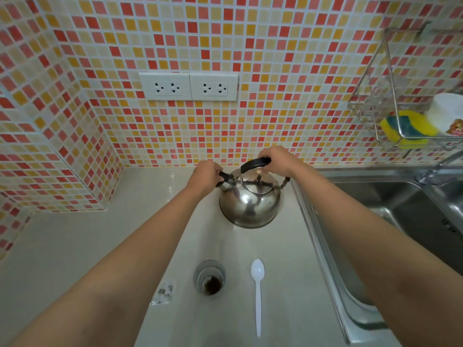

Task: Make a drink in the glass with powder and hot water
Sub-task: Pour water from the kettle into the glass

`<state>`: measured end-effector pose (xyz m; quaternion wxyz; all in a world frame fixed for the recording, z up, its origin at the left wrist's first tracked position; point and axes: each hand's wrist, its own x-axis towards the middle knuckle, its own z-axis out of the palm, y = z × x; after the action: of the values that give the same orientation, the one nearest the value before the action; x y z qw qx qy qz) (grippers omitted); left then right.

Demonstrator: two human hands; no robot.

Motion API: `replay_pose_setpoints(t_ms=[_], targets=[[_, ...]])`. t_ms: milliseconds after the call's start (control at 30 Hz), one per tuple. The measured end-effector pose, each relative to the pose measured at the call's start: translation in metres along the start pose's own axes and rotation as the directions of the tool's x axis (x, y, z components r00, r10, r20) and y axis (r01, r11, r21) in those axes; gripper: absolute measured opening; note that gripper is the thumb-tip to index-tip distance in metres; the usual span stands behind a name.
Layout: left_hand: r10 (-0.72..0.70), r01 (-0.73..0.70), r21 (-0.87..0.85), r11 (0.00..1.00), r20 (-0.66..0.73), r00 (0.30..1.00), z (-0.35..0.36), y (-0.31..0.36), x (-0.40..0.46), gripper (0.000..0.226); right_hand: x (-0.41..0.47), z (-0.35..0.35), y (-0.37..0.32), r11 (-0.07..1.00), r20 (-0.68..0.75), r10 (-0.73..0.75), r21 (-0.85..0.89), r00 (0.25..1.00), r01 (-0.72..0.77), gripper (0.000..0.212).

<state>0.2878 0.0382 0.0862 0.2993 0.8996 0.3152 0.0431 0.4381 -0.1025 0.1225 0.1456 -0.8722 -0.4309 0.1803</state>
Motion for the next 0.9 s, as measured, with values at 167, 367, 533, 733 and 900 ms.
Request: replay_pose_setpoints(t_ms=[167,367,533,733,900], targets=[[-0.009,0.009,-0.012,1.0,-0.008,1.0,-0.001,0.0,-0.001,0.031,-0.001,0.004,0.007,0.995,-0.035,-0.013,0.094,0.999,0.016,0.015],[-0.031,0.031,-0.028,0.999,0.004,1.0,-0.005,0.001,-0.004,0.031,-0.005,0.009,0.007,0.982,-0.074,-0.031,0.186,0.997,0.045,0.017],[-0.021,0.021,-0.082,0.996,-0.007,1.0,-0.009,-0.001,-0.008,0.031,-0.011,0.006,0.004,0.973,-0.12,-0.048,0.218,0.992,0.074,0.016],[0.059,-0.065,-0.173,0.983,-0.042,0.997,-0.028,0.001,-0.022,0.032,-0.03,-0.018,-0.002,0.964,-0.162,-0.11,0.224,0.981,0.145,0.019],[0.147,-0.159,-0.171,0.972,-0.081,0.986,-0.044,0.01,-0.047,0.032,-0.058,-0.04,-0.011,0.953,-0.208,-0.132,0.241,0.969,0.182,0.034]])
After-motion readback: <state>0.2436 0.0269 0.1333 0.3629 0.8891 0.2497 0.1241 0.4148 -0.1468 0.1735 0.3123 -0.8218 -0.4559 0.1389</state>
